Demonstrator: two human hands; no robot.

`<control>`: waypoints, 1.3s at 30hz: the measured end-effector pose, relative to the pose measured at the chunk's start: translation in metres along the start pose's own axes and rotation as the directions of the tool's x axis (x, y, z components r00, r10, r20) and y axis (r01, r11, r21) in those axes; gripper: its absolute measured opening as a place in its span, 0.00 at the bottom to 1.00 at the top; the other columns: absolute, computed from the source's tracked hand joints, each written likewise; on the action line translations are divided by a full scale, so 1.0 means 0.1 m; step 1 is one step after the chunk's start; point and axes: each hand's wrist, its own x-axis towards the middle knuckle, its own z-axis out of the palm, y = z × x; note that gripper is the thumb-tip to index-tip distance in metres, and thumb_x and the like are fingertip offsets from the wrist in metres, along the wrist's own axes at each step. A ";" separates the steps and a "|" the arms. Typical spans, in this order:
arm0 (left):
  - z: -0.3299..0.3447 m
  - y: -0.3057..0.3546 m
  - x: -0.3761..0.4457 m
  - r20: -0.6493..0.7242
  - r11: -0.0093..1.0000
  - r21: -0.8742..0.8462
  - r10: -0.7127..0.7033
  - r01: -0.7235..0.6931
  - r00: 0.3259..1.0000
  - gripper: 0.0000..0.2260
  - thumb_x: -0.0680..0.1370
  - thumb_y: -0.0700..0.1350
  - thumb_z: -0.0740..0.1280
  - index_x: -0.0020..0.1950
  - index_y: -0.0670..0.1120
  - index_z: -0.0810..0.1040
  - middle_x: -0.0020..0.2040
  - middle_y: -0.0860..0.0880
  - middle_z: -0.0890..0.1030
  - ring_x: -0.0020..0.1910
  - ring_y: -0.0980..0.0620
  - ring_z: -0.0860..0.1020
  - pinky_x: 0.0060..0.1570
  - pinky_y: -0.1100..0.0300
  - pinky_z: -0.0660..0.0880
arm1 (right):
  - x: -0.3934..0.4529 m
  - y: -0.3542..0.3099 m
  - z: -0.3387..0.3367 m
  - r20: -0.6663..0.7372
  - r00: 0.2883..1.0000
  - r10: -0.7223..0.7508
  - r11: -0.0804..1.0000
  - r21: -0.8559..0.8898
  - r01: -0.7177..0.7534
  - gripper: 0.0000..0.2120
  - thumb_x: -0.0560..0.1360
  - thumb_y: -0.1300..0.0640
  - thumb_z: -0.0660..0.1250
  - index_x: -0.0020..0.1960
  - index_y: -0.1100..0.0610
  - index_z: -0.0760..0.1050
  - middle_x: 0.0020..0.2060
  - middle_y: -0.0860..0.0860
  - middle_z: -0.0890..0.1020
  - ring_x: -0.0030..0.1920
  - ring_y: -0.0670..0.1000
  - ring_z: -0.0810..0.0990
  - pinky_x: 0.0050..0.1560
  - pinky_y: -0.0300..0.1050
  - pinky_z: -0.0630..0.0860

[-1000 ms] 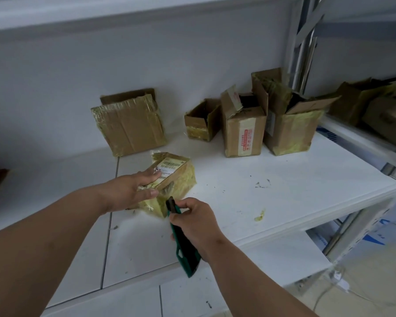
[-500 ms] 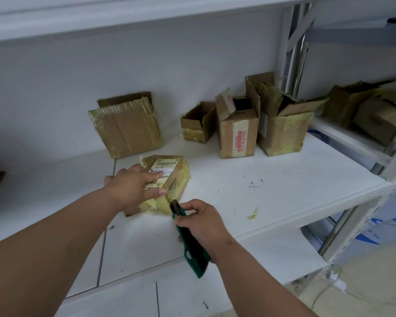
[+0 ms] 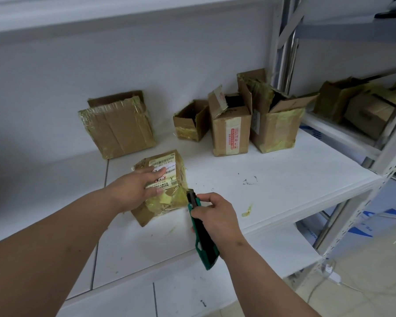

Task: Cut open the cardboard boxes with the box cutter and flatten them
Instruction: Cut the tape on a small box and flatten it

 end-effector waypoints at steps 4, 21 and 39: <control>-0.05 -0.05 0.02 -0.002 0.999 -0.031 0.023 -0.023 1.000 0.26 0.81 0.56 0.61 0.78 0.63 0.56 0.80 0.53 0.56 0.78 0.52 0.56 0.75 0.56 0.55 | 0.01 -0.09 -0.05 0.056 0.998 -0.001 1.000 0.003 0.001 0.13 0.73 0.67 0.66 0.55 0.54 0.78 0.37 0.56 0.82 0.28 0.54 0.80 0.27 0.41 0.74; -0.12 -0.02 0.12 -0.054 0.995 -0.080 0.056 -0.060 0.997 0.23 0.82 0.56 0.58 0.78 0.60 0.59 0.78 0.51 0.62 0.75 0.51 0.62 0.69 0.61 0.59 | 0.20 -0.03 0.00 0.190 0.832 -0.521 0.524 -0.698 0.488 0.27 0.77 0.62 0.61 0.73 0.43 0.67 0.51 0.51 0.74 0.48 0.54 0.77 0.47 0.43 0.73; -0.14 -0.01 0.24 -0.082 0.997 -0.065 0.022 -0.028 0.996 0.23 0.81 0.58 0.56 0.77 0.61 0.59 0.75 0.46 0.65 0.73 0.47 0.64 0.67 0.60 0.60 | 0.37 -0.07 0.18 0.074 0.810 -0.582 0.527 -0.724 0.445 0.29 0.79 0.63 0.57 0.77 0.44 0.63 0.45 0.53 0.69 0.40 0.55 0.74 0.43 0.44 0.74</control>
